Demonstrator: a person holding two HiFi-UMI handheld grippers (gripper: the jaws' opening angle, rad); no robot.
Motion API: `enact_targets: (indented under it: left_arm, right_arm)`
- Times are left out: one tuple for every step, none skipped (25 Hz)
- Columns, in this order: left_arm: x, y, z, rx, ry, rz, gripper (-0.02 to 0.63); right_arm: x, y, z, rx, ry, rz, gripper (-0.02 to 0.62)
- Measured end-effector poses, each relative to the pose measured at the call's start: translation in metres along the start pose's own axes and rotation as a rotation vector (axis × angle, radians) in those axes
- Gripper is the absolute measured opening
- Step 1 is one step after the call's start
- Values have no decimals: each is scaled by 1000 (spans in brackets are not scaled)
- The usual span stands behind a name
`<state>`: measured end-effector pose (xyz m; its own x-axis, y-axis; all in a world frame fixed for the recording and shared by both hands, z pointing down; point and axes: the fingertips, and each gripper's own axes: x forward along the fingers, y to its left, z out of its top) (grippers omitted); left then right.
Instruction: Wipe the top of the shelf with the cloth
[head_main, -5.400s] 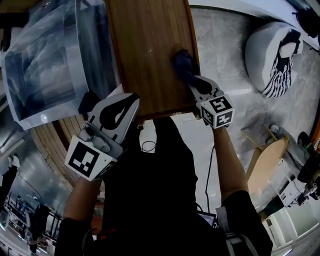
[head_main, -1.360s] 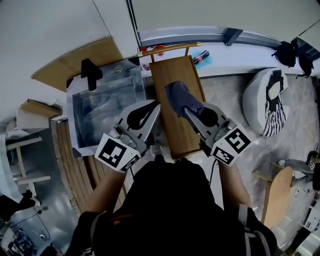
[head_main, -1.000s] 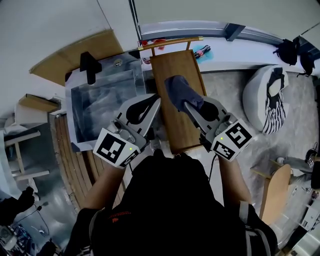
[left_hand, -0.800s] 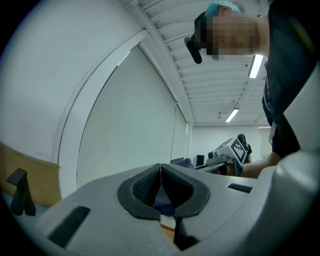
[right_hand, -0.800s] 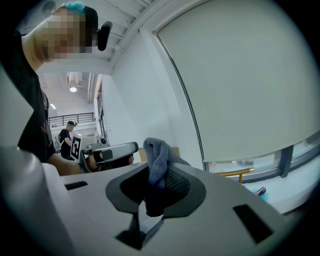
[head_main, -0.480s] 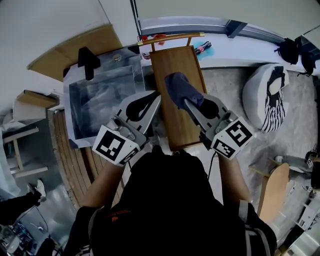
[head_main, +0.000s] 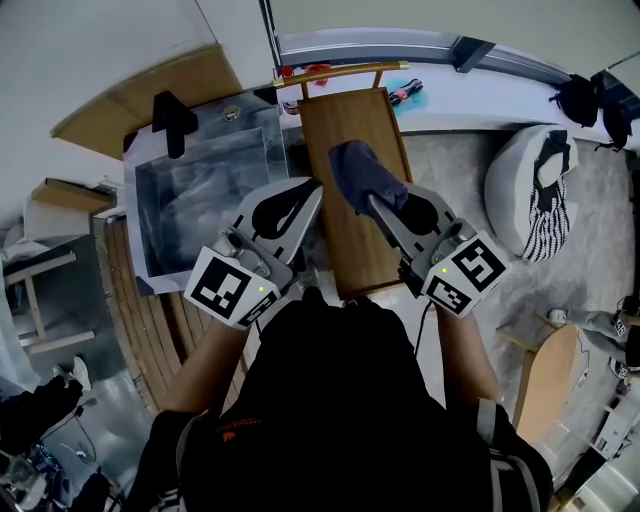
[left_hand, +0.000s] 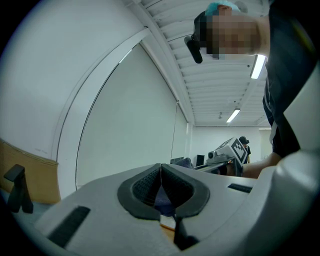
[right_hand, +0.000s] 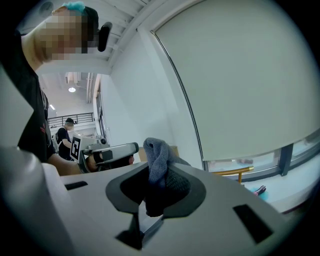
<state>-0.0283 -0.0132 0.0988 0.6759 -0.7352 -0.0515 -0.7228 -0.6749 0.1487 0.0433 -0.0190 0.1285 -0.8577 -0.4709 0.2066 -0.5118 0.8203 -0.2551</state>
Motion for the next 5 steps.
enact_targets:
  left_arm:
    - [0,0,0,0,0,1,23]
    - [1,0,0,0,0,2,23]
    - [1,0,0,0,0,3,23]
    - [1,0,0,0,0,3,23]
    - [1,1,0,-1,0,4,23]
  right_arm:
    - [0,0,0,0,0,1,60]
    - [0,-1,1,0,0,2,60]
    - [0,-1,1,0,0,2,60]
    - [0,-1,1,0,0,3,60]
    - [0,-1,1,0,0,3,60]
